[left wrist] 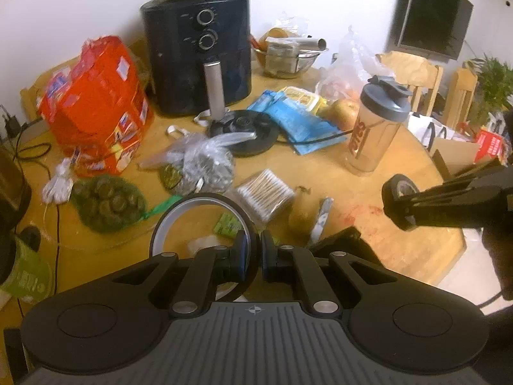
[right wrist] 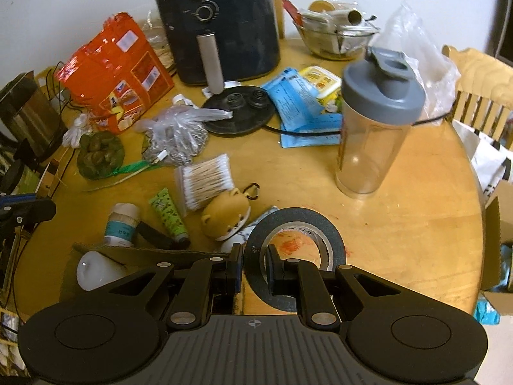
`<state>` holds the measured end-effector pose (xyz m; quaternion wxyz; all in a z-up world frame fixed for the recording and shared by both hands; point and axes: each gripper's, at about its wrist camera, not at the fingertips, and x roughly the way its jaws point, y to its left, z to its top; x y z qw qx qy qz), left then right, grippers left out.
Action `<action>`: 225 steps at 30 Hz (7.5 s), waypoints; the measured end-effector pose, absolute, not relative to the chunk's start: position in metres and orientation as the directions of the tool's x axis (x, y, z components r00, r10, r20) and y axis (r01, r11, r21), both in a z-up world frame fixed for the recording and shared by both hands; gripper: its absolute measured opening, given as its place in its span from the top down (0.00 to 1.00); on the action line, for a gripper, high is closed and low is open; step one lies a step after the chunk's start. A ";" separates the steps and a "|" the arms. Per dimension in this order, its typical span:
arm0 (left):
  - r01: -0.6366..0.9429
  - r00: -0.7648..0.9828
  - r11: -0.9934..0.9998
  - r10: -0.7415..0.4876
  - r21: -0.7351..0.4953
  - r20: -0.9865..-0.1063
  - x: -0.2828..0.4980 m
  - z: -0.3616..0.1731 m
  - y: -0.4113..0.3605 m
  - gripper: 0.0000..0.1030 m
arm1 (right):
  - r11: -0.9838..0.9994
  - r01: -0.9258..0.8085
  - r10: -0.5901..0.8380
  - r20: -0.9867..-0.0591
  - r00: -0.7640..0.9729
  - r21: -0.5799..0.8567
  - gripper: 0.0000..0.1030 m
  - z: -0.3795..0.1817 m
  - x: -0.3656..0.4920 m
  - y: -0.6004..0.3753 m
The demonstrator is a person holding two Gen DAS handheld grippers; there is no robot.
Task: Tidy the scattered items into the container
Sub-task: 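Carry the black ring and tape roll over the cardboard box with both grippers, then lower and open both grippers to drop the ring and tape into the box, then withdraw the right gripper from the box toward the silver foil strip, then close the right gripper on the silver foil strip beside the yellow toy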
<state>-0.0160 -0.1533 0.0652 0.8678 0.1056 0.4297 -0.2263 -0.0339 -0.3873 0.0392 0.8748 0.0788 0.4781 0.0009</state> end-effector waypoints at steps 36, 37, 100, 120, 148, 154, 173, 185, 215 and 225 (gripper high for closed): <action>0.668 0.379 0.742 -0.271 0.059 -0.885 -0.061 0.001 -0.156 0.91 | 0.993 -0.006 0.106 -0.871 0.479 0.118 0.84 0.021 -0.066 -0.326; 0.675 0.376 0.735 -0.266 0.066 -0.888 -0.062 -0.001 -0.158 0.91 | 0.993 -0.014 0.110 -0.872 0.477 0.117 0.84 0.020 -0.066 -0.324; 0.524 0.336 0.852 -0.215 -0.008 -0.917 -0.050 -0.009 -0.138 0.56 | 0.978 -0.209 0.095 -0.912 0.399 0.010 0.34 -0.002 -0.049 -0.293; 0.457 0.350 0.890 -0.168 0.011 -0.921 -0.039 -0.004 -0.127 0.56 | 0.953 -0.302 0.145 -0.903 0.404 0.018 0.69 -0.018 -0.030 -0.281; 0.475 0.351 0.880 -0.188 0.001 -0.917 -0.029 -0.004 -0.133 0.56 | 0.952 -0.281 -0.010 -0.931 0.365 -0.121 0.63 -0.020 -0.041 -0.296; 0.466 0.356 0.885 -0.186 0.002 -0.916 -0.031 -0.003 -0.130 0.56 | 0.952 -0.277 -0.018 -0.925 0.380 -0.133 0.65 -0.019 -0.041 -0.295; 0.457 0.378 0.890 -0.196 -0.003 -0.905 -0.032 0.002 -0.123 0.56 | 0.971 -0.231 0.040 -0.909 0.415 -0.062 0.77 -0.007 -0.039 -0.298; 0.465 0.360 0.885 -0.228 -0.037 -0.905 -0.025 0.000 -0.136 0.47 | 0.991 -0.073 -0.058 -0.859 0.509 -0.110 0.06 0.005 -0.029 -0.335; 0.321 0.357 0.947 -0.145 -0.025 -0.923 -0.013 0.002 -0.150 0.47 | 0.989 -0.138 0.019 -0.875 0.483 -0.055 0.14 -0.016 0.041 -0.375; 0.291 0.356 0.956 -0.127 -0.019 -0.926 -0.012 0.003 -0.153 0.47 | 0.984 -0.172 0.044 -0.896 0.441 -0.036 0.19 -0.027 0.055 -0.379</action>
